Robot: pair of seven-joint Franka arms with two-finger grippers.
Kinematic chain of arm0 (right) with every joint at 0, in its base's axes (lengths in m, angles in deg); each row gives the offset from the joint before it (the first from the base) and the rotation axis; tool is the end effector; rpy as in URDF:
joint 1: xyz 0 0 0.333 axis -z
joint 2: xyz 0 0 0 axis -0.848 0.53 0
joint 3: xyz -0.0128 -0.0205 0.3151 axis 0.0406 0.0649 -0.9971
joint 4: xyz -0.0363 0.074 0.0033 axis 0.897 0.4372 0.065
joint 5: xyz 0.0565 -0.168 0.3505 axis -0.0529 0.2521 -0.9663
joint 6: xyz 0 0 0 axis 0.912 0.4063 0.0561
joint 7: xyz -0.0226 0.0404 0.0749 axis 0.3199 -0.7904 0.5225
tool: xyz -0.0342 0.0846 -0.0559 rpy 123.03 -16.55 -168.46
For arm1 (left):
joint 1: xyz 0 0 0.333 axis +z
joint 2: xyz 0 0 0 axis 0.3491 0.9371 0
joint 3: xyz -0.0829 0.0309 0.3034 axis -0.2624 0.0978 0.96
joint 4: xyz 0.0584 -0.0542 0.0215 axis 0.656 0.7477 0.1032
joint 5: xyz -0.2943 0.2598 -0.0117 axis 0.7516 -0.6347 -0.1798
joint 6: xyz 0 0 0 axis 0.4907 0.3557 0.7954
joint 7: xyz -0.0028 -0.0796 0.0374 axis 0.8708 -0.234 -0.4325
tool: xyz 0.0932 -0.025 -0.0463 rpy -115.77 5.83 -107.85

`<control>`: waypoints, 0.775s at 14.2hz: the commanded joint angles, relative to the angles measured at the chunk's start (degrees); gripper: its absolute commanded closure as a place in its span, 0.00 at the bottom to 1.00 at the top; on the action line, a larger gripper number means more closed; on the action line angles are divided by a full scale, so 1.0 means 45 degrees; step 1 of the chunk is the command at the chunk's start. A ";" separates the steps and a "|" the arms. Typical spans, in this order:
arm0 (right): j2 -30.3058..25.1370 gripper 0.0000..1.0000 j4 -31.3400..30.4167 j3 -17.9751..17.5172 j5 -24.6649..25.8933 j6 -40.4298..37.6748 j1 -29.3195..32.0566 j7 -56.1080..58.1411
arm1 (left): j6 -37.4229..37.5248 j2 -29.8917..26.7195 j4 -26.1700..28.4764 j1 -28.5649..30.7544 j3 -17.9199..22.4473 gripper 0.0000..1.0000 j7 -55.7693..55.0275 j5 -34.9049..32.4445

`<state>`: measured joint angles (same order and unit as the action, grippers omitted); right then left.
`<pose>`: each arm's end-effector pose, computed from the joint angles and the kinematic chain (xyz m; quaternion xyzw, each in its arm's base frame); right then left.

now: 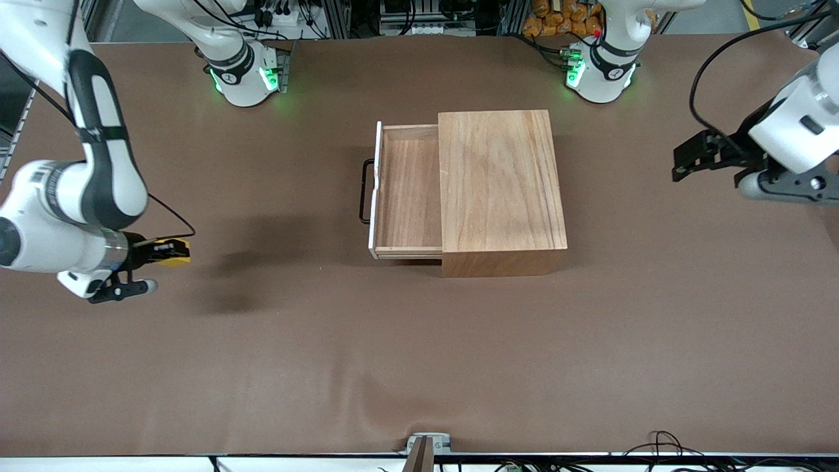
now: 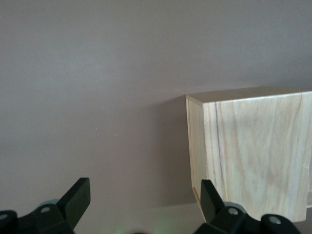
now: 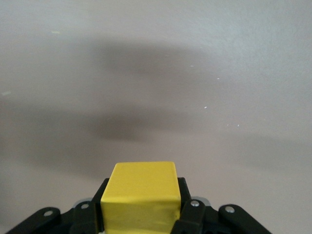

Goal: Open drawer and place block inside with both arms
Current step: 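Lift the yellow cube with the right gripper and carry it over the drawer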

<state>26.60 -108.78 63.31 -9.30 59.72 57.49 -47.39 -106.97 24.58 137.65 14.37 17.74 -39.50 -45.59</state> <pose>0.6280 -0.0365 0.3560 -0.9850 -0.1040 0.1201 0.0680 0.5686 -0.1010 0.6608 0.9983 -0.0468 -0.0278 0.0217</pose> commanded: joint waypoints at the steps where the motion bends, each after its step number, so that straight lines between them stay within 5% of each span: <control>1: 0.0105 1.00 0.1510 -0.0032 -0.0183 -0.1587 -0.0666 0.0062 | -0.0147 -0.1121 0.1455 0.0522 -0.0115 0.00 -0.0017 0.0548; 5: -0.0265 1.00 0.2373 -0.0051 -0.0241 -0.2880 -0.2149 -0.0326 | -0.0676 -0.2255 0.2960 0.0995 -0.0115 0.00 0.0140 0.0416; 11: -0.0579 1.00 0.2666 -0.0032 -0.2369 -0.2901 -0.4571 -0.4579 | -0.1204 -0.2902 0.3980 0.1015 -0.0135 0.00 0.0140 0.0336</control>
<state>24.68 -97.77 62.49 -17.60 47.17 39.56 -62.69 -110.89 13.64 153.10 18.56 17.53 -39.24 -43.58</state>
